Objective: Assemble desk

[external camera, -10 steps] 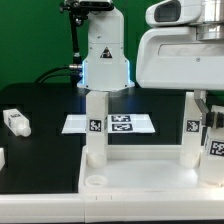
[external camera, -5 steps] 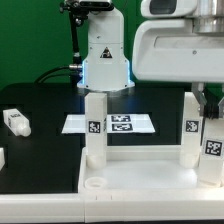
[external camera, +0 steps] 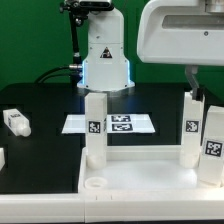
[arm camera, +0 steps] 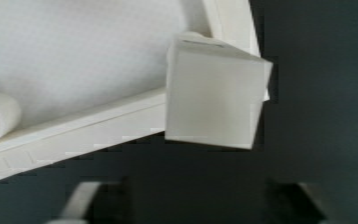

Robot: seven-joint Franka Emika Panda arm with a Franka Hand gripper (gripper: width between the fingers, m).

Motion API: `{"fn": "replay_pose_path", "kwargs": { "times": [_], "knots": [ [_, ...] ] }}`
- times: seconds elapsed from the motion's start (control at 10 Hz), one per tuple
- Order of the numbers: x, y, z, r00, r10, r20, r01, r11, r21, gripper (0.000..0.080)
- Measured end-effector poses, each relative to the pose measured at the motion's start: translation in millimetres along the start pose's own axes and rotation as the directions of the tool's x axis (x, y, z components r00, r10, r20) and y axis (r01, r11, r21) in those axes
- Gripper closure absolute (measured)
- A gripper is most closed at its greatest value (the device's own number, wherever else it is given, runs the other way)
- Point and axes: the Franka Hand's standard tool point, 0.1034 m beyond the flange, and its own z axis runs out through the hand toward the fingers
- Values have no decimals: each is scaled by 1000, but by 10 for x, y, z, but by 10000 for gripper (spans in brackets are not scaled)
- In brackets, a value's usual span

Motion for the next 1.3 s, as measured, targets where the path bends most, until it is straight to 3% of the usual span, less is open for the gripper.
{"fn": "replay_pose_path", "kwargs": {
  "times": [0.1,0.2,0.3,0.5,0.8,0.9,1.0,1.1,1.2,1.3],
  "knots": [
    [-25,18,7,999,36,21,-36,999,3,367],
    [-38,52,32,997,75,36,-75,997,2,208],
    [-53,57,94,995,92,44,-92,996,-3,166],
    [-94,55,228,993,104,52,-103,994,-21,153],
    [-138,-109,342,988,156,20,-155,988,-21,151],
    [-133,-98,340,988,155,21,-154,988,-20,151],
    [-124,-80,342,983,183,20,-183,983,-21,262],
    [-124,-79,342,980,199,20,-199,980,-22,262],
    [-121,-75,341,979,202,20,-202,979,-22,449],
    [-119,-71,341,962,271,19,-271,962,-23,449]
  ]
}}
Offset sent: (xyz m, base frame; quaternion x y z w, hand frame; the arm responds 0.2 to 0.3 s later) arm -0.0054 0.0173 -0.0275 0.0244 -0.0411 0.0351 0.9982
